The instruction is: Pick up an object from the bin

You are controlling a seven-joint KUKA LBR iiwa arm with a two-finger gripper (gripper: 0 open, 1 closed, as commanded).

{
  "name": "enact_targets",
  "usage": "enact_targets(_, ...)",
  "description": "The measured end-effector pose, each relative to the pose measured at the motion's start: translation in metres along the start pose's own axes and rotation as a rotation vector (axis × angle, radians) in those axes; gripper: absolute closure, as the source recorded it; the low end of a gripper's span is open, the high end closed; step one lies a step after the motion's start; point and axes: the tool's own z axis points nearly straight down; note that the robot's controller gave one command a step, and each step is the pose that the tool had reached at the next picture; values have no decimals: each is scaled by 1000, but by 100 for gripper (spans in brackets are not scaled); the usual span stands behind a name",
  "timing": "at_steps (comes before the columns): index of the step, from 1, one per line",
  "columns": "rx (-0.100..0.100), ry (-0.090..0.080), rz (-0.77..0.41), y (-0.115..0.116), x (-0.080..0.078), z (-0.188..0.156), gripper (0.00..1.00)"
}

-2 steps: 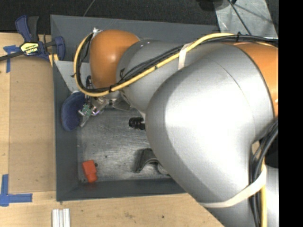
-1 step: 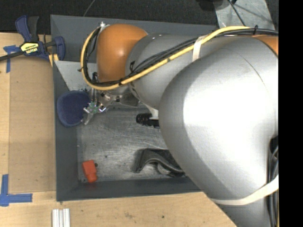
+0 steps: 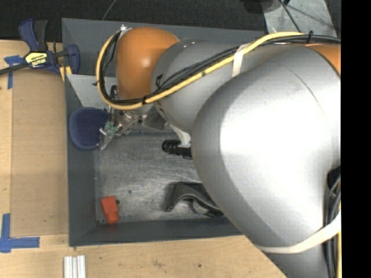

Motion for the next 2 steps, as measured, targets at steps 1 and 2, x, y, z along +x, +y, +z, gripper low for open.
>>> enact_targets(1, -5, -2, -340, 2, 13, -37, 0)
enact_targets(2, -10, -11, -439, -3, 13, 33, 0)
